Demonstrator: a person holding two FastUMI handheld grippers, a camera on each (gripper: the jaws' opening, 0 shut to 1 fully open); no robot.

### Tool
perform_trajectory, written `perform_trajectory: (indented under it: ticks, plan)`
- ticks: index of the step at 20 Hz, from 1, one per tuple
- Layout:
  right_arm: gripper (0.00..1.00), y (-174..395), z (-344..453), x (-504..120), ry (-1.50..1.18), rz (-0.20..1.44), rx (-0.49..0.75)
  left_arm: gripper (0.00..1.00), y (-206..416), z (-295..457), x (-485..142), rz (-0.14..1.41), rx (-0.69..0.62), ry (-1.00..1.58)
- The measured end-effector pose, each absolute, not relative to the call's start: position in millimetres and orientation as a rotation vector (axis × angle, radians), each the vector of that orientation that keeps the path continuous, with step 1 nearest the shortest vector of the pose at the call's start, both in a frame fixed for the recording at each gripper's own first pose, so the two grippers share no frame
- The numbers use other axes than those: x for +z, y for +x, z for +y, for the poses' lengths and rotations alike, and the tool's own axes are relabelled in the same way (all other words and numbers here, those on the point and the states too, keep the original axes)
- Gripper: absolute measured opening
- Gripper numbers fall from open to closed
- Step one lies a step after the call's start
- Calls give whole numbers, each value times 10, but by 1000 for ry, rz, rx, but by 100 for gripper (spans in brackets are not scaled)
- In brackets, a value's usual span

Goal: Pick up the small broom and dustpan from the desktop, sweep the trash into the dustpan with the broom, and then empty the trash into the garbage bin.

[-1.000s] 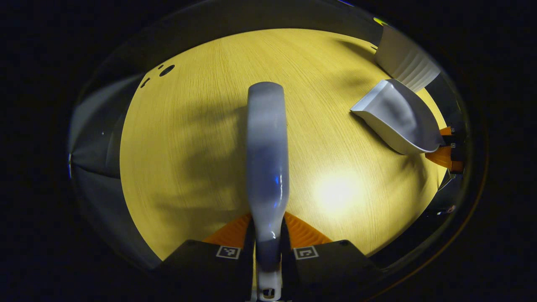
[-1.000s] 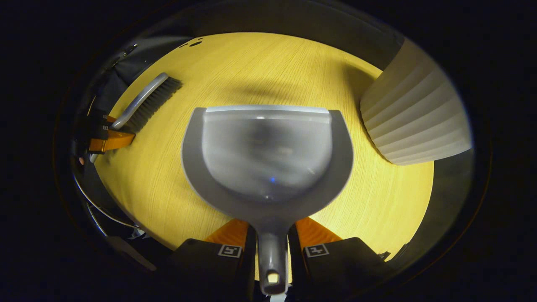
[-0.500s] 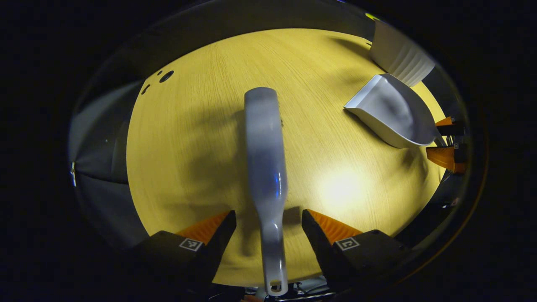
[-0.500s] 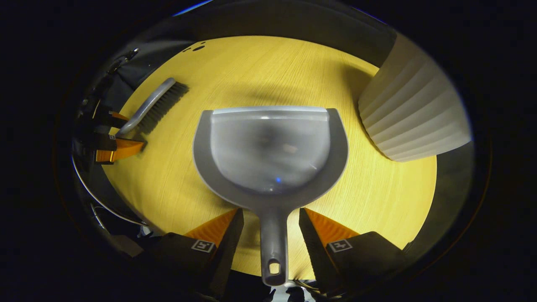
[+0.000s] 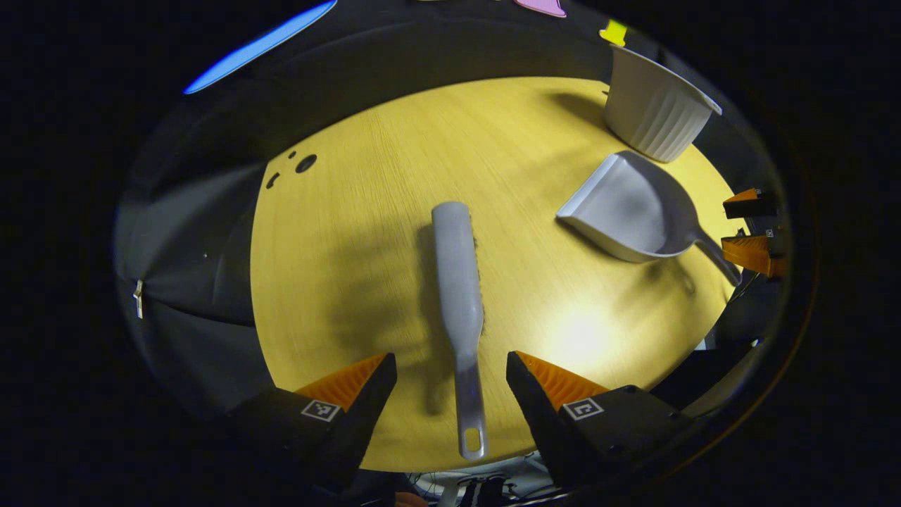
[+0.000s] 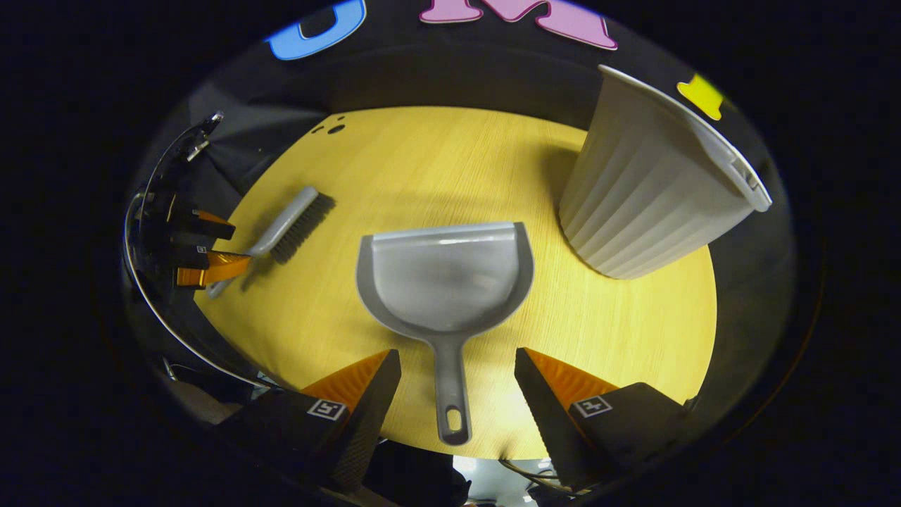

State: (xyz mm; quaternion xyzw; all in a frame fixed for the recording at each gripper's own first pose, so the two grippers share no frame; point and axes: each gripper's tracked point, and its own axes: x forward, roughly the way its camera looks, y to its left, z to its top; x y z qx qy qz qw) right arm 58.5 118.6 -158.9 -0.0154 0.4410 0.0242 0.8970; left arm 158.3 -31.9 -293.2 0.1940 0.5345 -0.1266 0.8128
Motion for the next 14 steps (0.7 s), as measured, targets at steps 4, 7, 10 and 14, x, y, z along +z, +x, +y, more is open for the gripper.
perform_trajectory:
  ticks: [4, 7, 10, 14]
  plan:
    - [99, 603, 1268, -1073, -5, 749, 61, 98, 1675, -560, -2427, 951, -263, 343]
    - [100, 609, 1288, -714, -30, 622, 56, 98, 1739, -754, -2028, 763, -246, 280]
    - [99, 623, 1330, -407, -57, 489, 54, 98, 1771, -952, -1645, 575, -245, 208]
    - [99, 614, 1409, -58, -91, 328, 73, 98, 1701, -1143, -1216, 391, -288, 181]
